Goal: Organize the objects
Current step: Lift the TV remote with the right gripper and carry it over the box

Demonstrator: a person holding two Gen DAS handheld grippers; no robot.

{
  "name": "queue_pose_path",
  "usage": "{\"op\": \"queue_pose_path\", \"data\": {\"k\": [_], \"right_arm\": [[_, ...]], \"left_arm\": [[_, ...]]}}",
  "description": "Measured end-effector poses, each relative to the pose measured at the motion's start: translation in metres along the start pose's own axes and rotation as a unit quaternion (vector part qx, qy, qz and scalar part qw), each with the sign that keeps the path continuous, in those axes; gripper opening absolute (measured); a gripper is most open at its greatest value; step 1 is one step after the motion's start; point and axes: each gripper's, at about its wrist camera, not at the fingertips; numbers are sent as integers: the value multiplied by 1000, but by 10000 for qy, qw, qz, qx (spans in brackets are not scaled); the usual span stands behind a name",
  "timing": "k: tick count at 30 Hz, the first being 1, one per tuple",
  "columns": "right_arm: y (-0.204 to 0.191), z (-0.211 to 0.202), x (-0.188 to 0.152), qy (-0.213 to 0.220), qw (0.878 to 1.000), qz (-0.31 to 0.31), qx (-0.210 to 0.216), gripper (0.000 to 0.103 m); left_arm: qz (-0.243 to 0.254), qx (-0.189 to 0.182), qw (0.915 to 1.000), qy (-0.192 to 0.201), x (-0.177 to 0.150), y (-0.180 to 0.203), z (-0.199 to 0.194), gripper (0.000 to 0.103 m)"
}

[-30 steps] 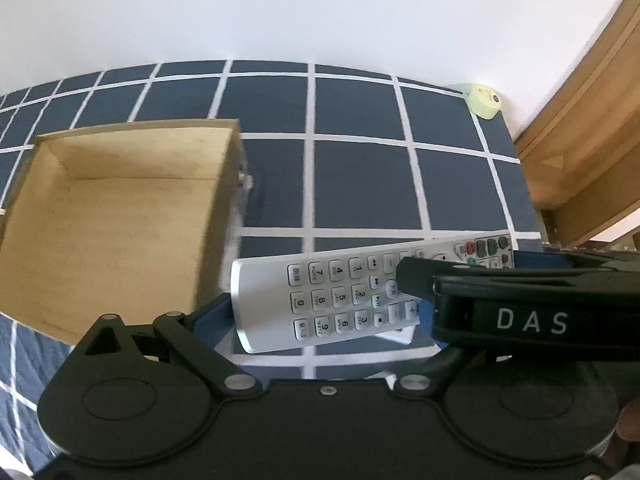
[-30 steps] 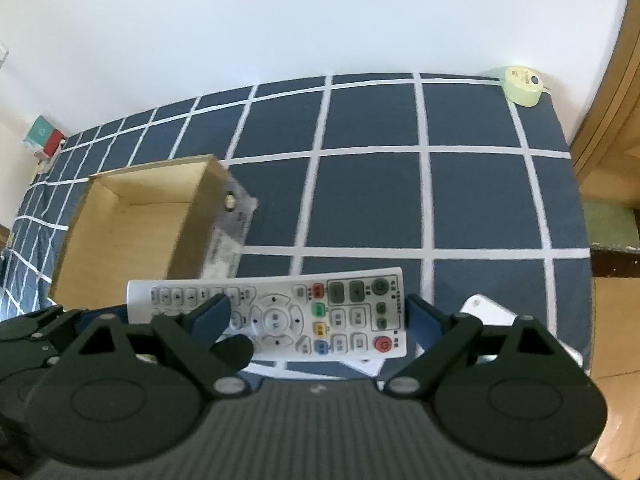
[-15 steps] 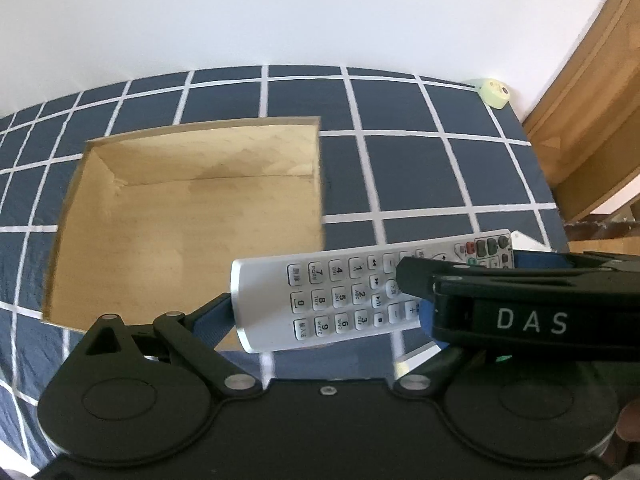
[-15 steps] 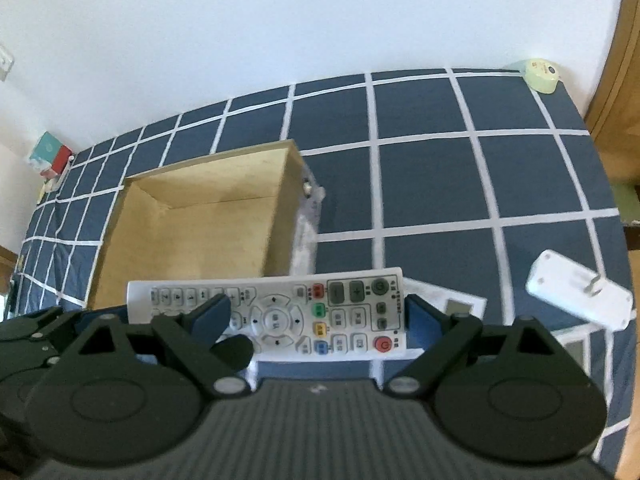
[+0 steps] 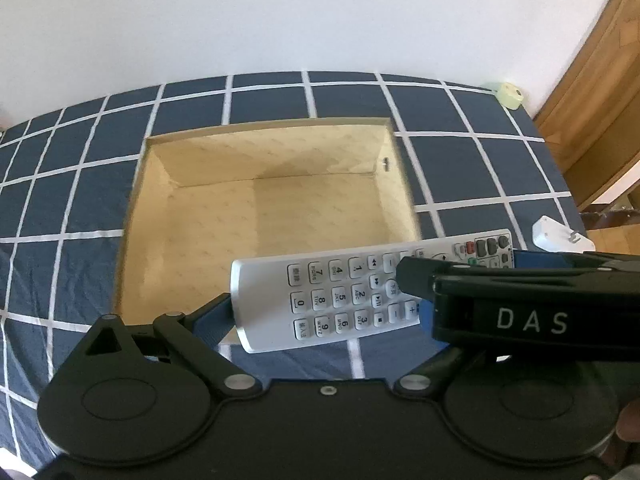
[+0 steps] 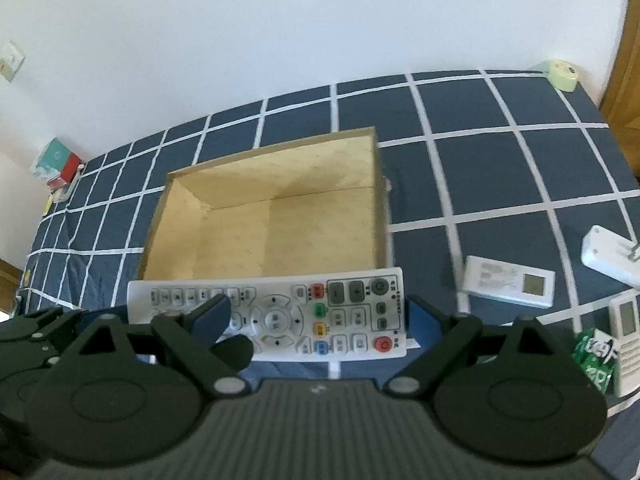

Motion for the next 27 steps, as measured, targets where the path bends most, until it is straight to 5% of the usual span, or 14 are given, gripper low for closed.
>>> {"op": "queue_pose_path", "data": {"k": [13, 27], "right_arm": [[-52, 34, 24, -70, 9999, -117, 32, 92], [-56, 121, 78, -509, 9987, -26, 85, 92]], "left_arm": [[-166, 40, 9998, -35, 29, -57, 11, 97], [-255, 98, 9985, -479, 85, -93, 85, 97]]}}
Point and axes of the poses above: each gripper's, at about its wrist camera, not at the fingertips, and z roughly the way its jaws point, y to its right, x to its top, and after that the axes turned 8 degrees about -z, right-handed
